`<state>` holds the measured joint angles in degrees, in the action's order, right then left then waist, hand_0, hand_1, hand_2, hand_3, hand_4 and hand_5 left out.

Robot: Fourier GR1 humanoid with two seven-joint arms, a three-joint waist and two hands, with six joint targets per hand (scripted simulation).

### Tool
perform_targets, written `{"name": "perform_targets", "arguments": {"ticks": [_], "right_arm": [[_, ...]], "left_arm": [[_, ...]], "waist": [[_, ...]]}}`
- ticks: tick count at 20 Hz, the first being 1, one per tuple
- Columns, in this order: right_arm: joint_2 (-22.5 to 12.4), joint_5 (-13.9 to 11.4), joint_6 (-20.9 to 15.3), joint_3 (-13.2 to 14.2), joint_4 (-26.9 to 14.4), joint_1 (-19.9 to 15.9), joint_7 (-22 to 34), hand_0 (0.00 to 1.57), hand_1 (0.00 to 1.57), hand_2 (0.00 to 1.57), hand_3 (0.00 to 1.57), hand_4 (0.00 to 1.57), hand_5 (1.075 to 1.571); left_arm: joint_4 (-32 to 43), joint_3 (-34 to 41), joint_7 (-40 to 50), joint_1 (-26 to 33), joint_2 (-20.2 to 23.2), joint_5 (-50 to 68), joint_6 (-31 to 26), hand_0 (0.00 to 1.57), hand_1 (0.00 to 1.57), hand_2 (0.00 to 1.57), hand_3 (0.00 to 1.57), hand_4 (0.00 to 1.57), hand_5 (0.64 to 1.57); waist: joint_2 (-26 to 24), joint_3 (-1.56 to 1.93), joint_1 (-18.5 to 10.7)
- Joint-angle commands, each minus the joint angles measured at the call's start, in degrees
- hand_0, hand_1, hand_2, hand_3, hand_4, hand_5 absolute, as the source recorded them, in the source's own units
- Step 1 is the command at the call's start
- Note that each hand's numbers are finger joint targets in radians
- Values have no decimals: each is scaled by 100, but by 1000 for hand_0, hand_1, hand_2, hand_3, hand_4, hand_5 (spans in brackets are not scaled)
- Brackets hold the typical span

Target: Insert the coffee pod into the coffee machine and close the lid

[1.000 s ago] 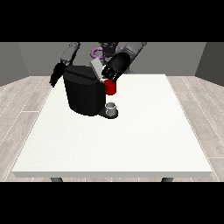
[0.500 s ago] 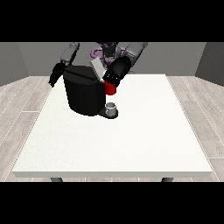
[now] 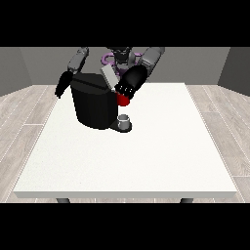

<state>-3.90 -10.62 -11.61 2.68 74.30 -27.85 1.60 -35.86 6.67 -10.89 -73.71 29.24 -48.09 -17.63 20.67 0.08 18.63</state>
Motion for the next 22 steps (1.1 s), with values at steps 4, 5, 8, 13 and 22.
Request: {"name": "perform_targets", "arguments": {"ticks": [4,5,8,13,22], "right_arm": [[-179,164,222,150,-146,-184,-16,0,0,0,0,144,1571],[13,-26,-101,62,-143,30,-134,0,0,0,0,99,1571],[85,-34,-119,8,-117,21,-83,0,0,0,0,71,1571],[-2,-74,-101,37,-208,-236,-169,0,0,0,0,108,1571],[-32,-90,-151,104,-347,-161,-310,0,0,0,0,147,1571]], "left_arm": [[-64,43,-39,-102,-216,0,286,1247,1247,1210,954,0,1571],[-108,36,-280,58,-192,2,404,1241,1241,1202,970,0,1571],[-36,43,-379,55,-77,-38,383,1232,1232,1211,967,0,1571],[-144,-148,-441,-117,-18,-282,464,1088,1088,1075,800,0,1571],[-105,-216,-368,-97,30,-541,723,0,0,635,508,0,1571]], "waist": [[84,-6,36],[92,-8,-79],[170,-8,-49],[264,-6,-99],[350,-5,-22]]}}
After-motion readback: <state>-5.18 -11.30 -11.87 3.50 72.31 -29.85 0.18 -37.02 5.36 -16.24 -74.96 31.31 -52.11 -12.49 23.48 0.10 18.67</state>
